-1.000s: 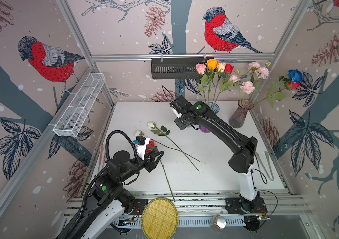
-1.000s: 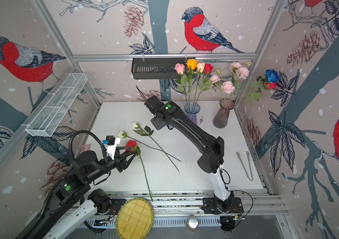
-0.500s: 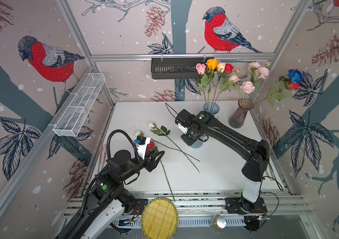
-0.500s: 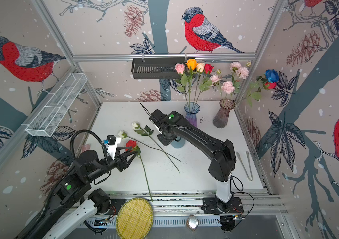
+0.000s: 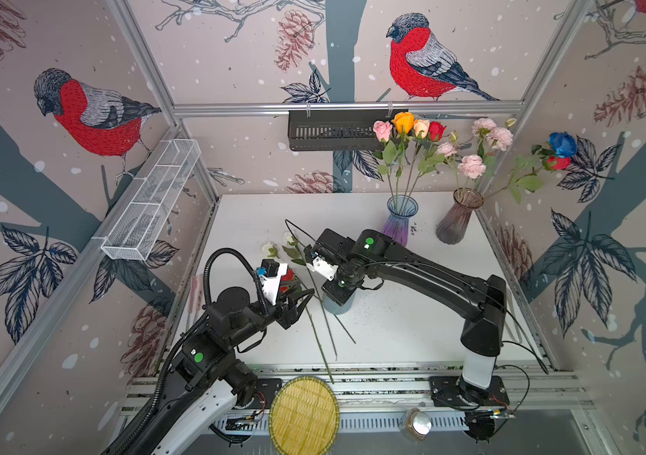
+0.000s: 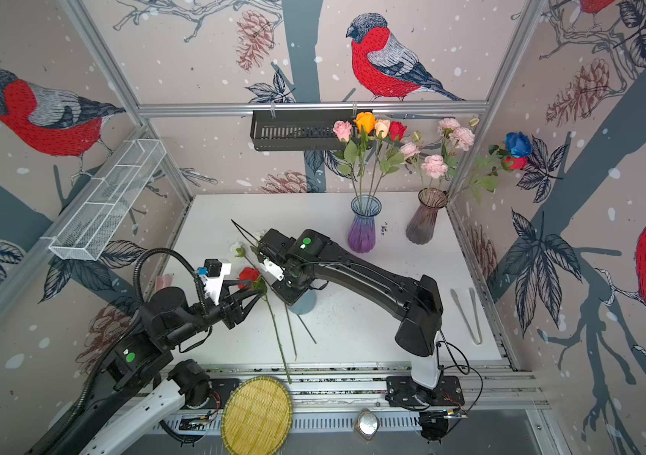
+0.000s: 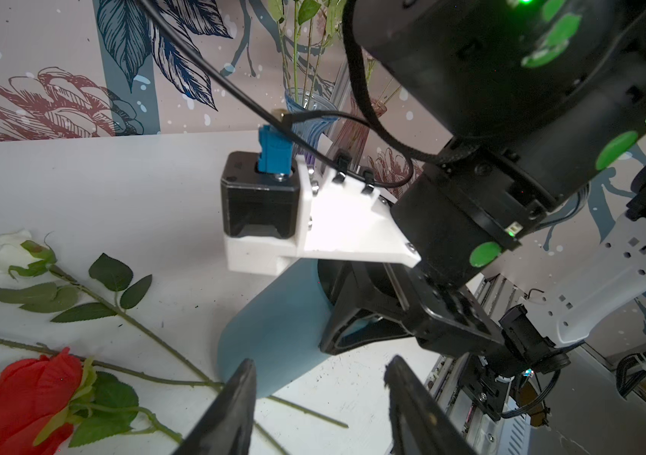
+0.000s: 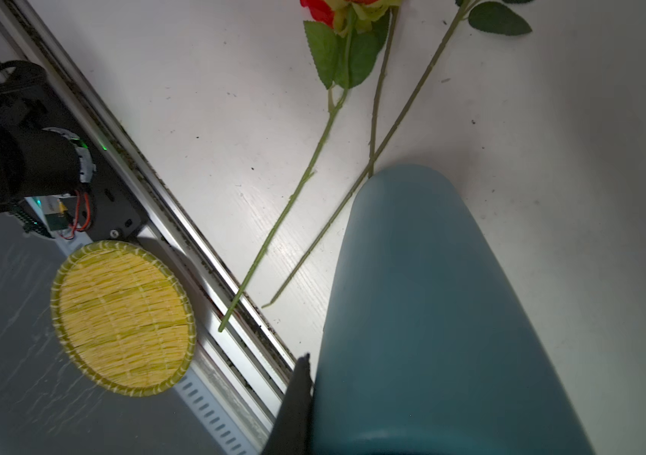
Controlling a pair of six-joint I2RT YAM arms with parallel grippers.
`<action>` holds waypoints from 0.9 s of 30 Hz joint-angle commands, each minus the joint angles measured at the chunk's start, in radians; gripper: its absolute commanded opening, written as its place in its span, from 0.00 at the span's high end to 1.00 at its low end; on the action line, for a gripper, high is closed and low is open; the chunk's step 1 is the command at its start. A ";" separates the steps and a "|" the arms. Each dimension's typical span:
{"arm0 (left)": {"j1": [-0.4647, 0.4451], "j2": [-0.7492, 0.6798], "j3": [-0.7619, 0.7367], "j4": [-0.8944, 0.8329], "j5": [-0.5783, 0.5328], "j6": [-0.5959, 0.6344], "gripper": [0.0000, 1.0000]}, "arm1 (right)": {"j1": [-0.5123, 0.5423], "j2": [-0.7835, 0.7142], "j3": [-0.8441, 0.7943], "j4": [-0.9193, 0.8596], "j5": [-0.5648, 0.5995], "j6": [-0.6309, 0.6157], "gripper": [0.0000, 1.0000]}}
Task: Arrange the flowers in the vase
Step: 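Slide the teal cylinder vase toward the robot with the right gripper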
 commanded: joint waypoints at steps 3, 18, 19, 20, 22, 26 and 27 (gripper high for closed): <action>-0.006 -0.001 0.003 0.017 -0.007 0.001 0.46 | -0.046 -0.024 -0.003 -0.057 0.134 0.012 0.98; -0.015 0.000 0.006 0.012 -0.023 -0.002 0.46 | -0.103 -0.029 -0.028 -0.055 0.107 -0.029 0.82; -0.015 0.000 0.005 0.012 -0.023 -0.002 0.46 | -0.104 -0.031 -0.026 -0.056 0.112 -0.029 0.77; -0.017 0.001 0.006 0.013 -0.023 -0.001 0.46 | -0.105 -0.033 -0.024 -0.056 0.120 -0.029 0.73; -0.017 0.002 0.006 0.012 -0.023 -0.002 0.46 | -0.105 -0.039 -0.019 -0.057 0.144 -0.027 0.64; -0.017 0.008 0.006 0.010 -0.023 -0.002 0.46 | -0.108 -0.054 0.000 -0.059 0.181 -0.026 0.56; -0.017 0.009 0.006 0.010 -0.023 -0.002 0.46 | -0.108 -0.057 0.004 -0.059 0.187 -0.026 0.55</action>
